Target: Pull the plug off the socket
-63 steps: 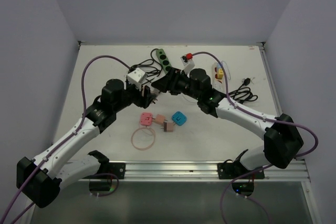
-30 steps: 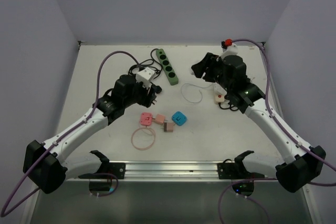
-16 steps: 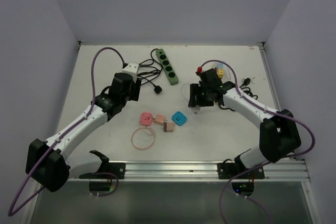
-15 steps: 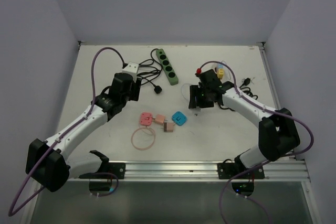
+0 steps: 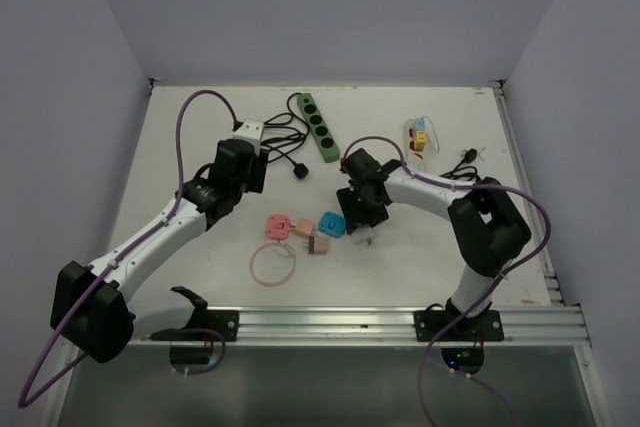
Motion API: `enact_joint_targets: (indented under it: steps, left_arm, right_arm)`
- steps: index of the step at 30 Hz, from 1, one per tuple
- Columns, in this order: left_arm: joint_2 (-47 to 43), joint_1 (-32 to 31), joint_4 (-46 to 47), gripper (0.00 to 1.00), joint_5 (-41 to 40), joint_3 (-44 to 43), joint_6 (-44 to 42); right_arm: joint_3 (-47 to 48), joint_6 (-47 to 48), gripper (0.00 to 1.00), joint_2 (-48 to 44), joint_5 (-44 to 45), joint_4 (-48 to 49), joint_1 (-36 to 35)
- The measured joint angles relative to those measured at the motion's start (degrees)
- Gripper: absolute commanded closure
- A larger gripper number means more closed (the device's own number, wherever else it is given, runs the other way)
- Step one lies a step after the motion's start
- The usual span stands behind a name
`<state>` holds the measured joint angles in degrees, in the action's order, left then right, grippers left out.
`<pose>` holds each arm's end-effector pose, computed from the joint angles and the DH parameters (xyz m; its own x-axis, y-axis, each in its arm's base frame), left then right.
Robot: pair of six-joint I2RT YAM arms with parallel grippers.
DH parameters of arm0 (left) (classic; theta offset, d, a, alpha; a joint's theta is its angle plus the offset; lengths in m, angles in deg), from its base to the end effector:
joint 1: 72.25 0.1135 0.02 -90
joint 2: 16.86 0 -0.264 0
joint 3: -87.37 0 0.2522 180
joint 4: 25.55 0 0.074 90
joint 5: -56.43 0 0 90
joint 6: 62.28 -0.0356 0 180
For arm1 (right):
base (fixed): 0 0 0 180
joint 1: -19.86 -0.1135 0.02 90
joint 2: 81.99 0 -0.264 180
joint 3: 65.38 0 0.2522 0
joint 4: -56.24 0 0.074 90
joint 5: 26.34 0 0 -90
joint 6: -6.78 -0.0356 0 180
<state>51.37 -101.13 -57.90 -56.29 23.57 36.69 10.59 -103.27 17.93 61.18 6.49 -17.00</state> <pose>0.2335 -0.1131 0.2752 -0.5451 0.1364 -0.8272 0.0907 0.9905 0.1035 0.2605 0.1972 0.1660 -0.9302 -0.2693 -0.2494 -0.3088 0.9415 0.1352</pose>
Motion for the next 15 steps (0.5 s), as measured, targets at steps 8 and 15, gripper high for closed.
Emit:
enact_joint_targets:
  steps: [8, 15]
  left_arm:
    - [0.17, 0.00, -0.11, 1.00, -0.07, 0.00, 0.04]
    - [0.31, 1.01, -0.37, 1.00, -0.42, -0.02, 0.55]
  right_arm:
    - [7.67, -1.33, 0.94, 6.23, -0.72, 0.87, -5.70]
    - [12.17, -4.81, 0.67, 9.90, -2.54, 5.29, -10.25]
